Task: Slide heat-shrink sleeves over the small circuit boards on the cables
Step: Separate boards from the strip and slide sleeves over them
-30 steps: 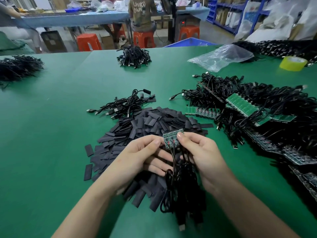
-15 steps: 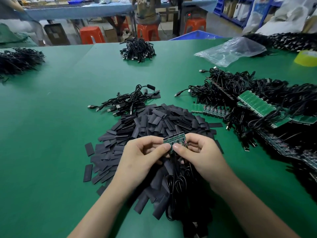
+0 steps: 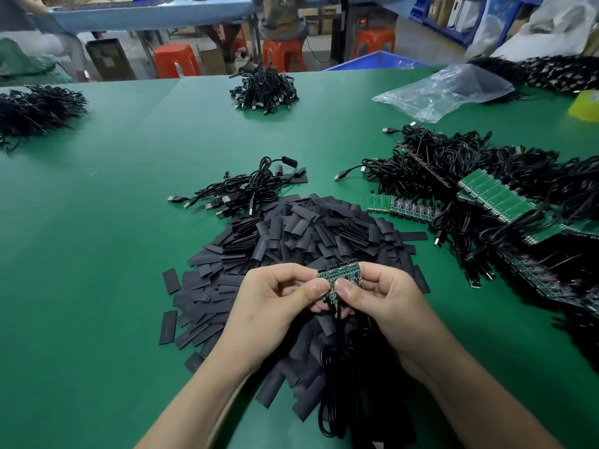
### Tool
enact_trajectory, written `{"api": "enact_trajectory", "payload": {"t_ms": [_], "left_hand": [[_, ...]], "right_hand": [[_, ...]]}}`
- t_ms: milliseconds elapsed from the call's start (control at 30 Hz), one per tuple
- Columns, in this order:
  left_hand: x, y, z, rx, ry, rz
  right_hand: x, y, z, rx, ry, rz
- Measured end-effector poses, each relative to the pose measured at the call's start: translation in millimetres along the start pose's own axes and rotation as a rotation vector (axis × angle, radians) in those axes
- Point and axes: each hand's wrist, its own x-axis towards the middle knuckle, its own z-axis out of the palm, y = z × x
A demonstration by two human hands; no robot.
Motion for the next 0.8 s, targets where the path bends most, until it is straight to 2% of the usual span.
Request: {"api": "enact_trajectory", "payload": {"t_ms": [167,300,367,433,500,567,600,700,800], "left_hand": [[1.4,3.3,-0.8,-0.012,-0.014,-0.014],[-0.3,6.5,-0.5,-0.026,-0.034,-0.001],[-0.8,9.5,-1.8,-0.043,-0.016,0.004],[-0.7,12.5,-4.4,-0.033,0.019,0.024],[-1.5,13.8,-7.1,-0.002,0.043,0.06],[-3.0,15.6,-8.5,0.048,0.049,0.11],[-3.8,14.8,-9.1,0.074,0.043,0.153],[-4.3,11.4,-9.2,0.133,0.043,0.252],[-5.6,10.5,-10.1,0.225,0.08,0.251]], "right_hand": [[-1.3,-1.3,1.2,0.097,-0.039,0.058],[-3.2,-6.4,3.5,0.307,-0.118,0.152],[-3.7,-10.0,2.6,0.308,-0.127,0.144],[-2.7,-11.3,-1.5,0.107,-0.023,0.064],[-2.7,-9.1,-5.7,-0.26,0.16,-0.088],[-3.1,-8.8,-5.1,-0.636,0.314,-0.312],[-3.5,-8.9,-2.7,-0.743,0.324,-0.423],[-6.6,-8.6,8.4,-0.73,0.152,-0.552],[-12.8,-3.7,18.8,-0.638,0.055,-0.466]]}}
